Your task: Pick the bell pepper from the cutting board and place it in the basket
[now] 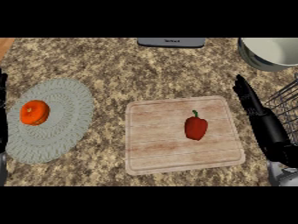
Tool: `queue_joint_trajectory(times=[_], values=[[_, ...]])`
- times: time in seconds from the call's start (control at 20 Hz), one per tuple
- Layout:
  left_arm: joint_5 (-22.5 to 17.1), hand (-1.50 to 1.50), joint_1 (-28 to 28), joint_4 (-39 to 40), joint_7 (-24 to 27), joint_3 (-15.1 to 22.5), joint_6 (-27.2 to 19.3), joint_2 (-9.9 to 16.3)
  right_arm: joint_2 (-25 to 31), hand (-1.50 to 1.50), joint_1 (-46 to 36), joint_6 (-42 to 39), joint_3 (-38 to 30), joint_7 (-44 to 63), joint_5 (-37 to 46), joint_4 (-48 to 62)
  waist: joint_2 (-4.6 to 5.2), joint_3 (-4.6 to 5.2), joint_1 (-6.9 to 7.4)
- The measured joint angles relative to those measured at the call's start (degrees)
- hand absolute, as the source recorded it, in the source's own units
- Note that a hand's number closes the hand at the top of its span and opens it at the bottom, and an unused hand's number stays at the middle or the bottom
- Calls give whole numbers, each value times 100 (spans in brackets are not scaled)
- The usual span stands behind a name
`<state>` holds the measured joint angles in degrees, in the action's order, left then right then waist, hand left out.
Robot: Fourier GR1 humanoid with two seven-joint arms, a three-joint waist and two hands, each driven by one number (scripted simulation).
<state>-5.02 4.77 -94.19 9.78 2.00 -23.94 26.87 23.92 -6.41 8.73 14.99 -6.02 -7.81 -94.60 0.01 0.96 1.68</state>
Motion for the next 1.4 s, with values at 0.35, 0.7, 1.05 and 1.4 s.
queue_joint_trajectory(times=[0.35,0.7,1.05,1.4], values=[[-527,0,-673,899,-1083,696,654,-485,-558,150,-1085,-126,-9,254,-388,135,119,-73,38],[-869,0,-705,1166,-1802,941,1236,-493,-1663,-150,-2112,602,1130,732,755,983,26,-126,64],[-981,0,-925,1080,-1972,901,1343,-435,-1198,-150,-3129,1034,1620,2588,2514,1606,-110,-128,-145],[-990,0,-1132,997,-2020,858,1293,-448,-152,-150,-4538,-658,1621,4557,2960,1295,-176,-135,-306]])
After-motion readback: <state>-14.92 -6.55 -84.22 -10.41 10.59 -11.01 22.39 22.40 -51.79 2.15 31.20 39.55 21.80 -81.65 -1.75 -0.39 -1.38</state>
